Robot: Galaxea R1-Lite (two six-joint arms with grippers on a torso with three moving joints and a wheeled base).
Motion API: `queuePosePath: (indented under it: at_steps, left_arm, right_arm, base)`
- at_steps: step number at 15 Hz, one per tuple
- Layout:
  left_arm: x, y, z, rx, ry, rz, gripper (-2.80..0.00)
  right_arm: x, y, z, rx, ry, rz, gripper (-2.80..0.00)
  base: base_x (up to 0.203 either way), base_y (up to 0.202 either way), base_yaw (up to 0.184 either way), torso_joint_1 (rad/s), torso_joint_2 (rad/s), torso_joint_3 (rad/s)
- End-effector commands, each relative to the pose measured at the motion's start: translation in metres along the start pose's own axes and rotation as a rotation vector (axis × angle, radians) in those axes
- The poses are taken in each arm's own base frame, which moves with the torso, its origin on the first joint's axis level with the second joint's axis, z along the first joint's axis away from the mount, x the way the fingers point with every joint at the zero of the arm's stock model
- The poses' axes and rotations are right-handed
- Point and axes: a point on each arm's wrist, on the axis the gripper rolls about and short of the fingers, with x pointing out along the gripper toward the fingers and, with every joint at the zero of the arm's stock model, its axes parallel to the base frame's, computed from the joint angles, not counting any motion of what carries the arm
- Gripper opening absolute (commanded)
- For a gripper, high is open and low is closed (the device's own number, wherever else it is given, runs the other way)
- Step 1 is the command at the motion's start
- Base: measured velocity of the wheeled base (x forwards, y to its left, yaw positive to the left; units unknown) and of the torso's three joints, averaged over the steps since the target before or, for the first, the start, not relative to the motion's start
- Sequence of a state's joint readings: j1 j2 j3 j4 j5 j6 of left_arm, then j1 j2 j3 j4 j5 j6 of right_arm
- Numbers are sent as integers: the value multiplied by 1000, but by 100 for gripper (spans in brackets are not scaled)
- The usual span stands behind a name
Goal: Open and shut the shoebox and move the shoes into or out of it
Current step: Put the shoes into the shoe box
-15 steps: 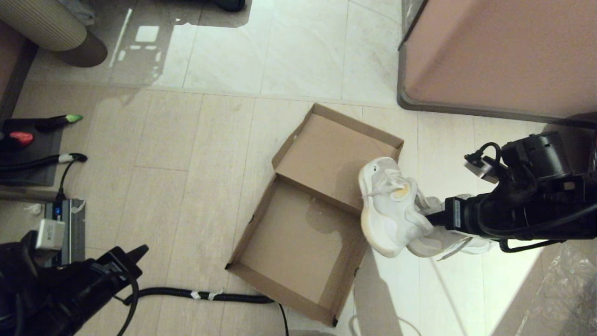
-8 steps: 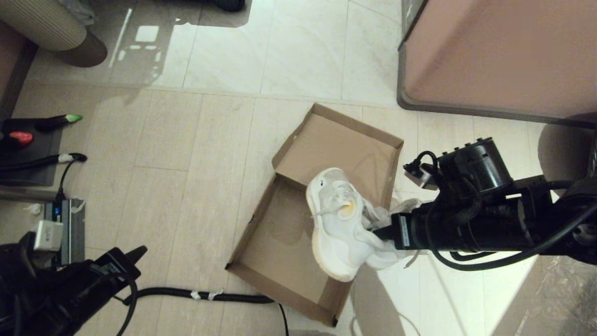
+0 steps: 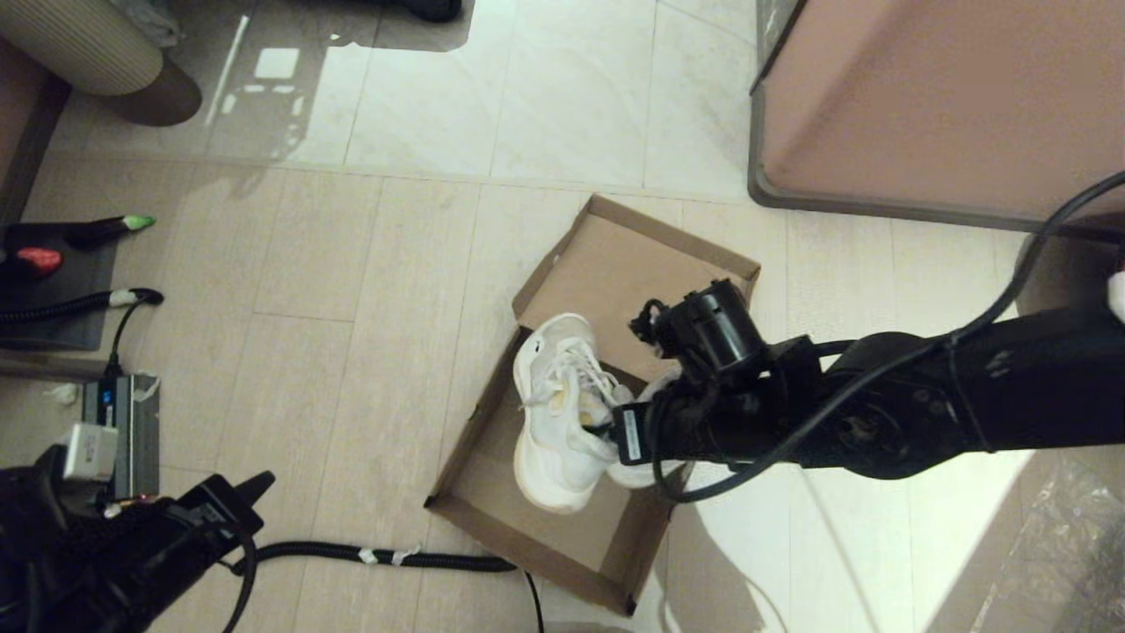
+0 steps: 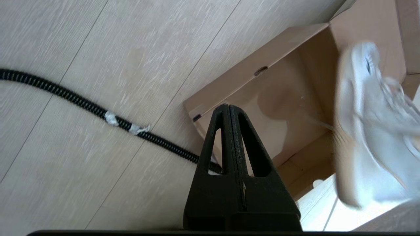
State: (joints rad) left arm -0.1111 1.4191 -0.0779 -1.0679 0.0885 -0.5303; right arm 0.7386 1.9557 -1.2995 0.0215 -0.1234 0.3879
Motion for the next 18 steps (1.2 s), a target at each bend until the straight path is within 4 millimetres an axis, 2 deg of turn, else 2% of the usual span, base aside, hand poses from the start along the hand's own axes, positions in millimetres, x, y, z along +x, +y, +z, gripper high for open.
queuePosePath:
  at_steps: [1, 3, 7, 12, 17, 18]
  left_arm:
    - [-1, 0, 0, -3, -1, -1, -280]
    - [0, 0, 0, -4, -2, 0, -280]
    - [-3, 1, -2, -3, 1, 1, -280]
    - [-6, 2, -3, -2, 2, 1, -280]
    - [-7, 2, -3, -3, 0, -2, -280]
    - [-8, 2, -2, -4, -4, -2, -280]
  right_arm:
    - [28, 16, -11, -32, 38, -7, -280]
    - [35, 29, -20, -62, 49, -16, -280]
    - [60, 36, -39, -104, 88, -59, -280]
    - [81, 38, -45, -103, 107, -71, -280]
    - [92, 38, -50, -110, 121, -78, -280]
    - [93, 38, -51, -113, 123, -79, 0]
  base:
    - [0, 0, 0, 0, 0, 0]
    - [0, 0, 0, 0, 0, 0]
    - [0, 0, 0, 0, 0, 0]
    - [0, 0, 0, 0, 0, 0]
    - [0, 0, 0, 0, 0, 0]
    - [0, 0, 0, 0, 0, 0]
